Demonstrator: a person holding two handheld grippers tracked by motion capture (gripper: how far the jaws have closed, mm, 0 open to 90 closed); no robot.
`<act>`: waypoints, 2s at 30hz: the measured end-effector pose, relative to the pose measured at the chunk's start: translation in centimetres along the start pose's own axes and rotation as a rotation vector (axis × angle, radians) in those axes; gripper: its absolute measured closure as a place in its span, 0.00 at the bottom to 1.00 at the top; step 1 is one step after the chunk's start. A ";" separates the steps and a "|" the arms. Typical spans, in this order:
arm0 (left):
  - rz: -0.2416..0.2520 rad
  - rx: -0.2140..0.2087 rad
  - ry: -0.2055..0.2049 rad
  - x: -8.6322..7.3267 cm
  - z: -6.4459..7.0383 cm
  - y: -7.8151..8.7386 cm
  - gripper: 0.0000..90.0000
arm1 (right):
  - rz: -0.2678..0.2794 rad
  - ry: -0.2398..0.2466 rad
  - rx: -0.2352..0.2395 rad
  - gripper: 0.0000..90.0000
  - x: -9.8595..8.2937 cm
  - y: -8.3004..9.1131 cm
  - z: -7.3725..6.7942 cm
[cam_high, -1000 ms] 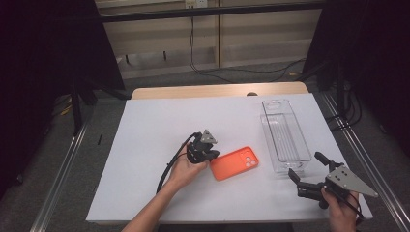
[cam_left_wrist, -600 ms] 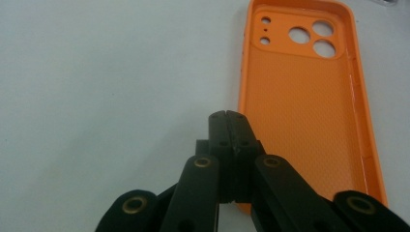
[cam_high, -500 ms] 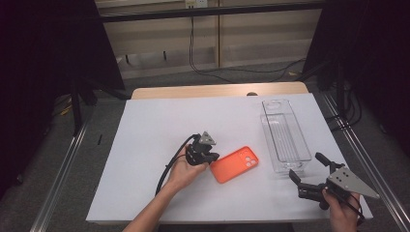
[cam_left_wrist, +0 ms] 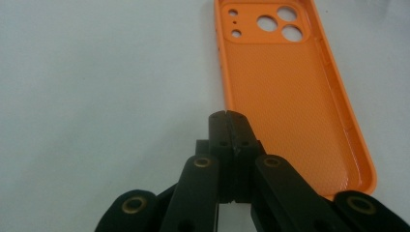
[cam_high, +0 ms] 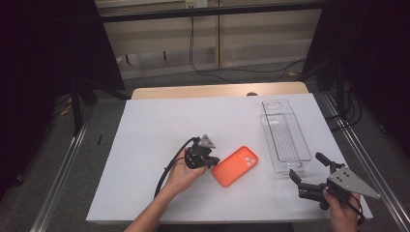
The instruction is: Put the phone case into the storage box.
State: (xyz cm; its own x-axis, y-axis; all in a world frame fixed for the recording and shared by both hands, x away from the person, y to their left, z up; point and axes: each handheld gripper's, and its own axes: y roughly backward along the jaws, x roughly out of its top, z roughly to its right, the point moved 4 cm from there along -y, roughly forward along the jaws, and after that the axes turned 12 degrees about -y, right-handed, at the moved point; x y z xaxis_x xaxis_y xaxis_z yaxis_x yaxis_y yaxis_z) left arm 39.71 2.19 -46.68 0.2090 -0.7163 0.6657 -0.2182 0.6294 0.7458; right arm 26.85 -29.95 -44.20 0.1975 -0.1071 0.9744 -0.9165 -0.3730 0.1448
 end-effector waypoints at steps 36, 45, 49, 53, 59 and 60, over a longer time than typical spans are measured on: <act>0.069 0.182 0.014 1.4 -0.3 1.9 0.06 | -0.005 0.000 0.002 0.00 0.0 -0.1 0.0; 0.019 0.100 0.007 1.8 1.2 1.4 0.08 | -0.001 0.004 0.004 0.00 0.0 -0.2 0.0; -0.013 0.043 0.031 1.9 1.6 0.8 0.09 | -0.004 0.006 0.010 0.00 0.0 -0.3 -0.1; -0.041 -0.025 0.048 2.3 2.0 0.5 0.10 | -0.002 0.007 0.011 0.00 0.1 -0.3 -0.1; -0.084 -0.030 0.007 2.6 2.2 0.1 0.08 | -0.002 0.008 0.008 0.00 0.1 -0.3 0.0; -0.086 -0.035 0.020 2.7 2.2 -0.1 0.07 | -0.001 0.008 0.006 0.00 0.1 -0.3 0.0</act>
State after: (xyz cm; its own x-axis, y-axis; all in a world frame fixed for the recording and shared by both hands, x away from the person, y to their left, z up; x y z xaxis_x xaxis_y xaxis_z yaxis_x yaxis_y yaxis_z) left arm 38.17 -0.48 -45.05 0.2450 -0.7619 0.5995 -0.1654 0.5764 0.8002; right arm 27.09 -29.83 -44.17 0.1962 -0.0996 0.9755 -0.9139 -0.3790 0.1452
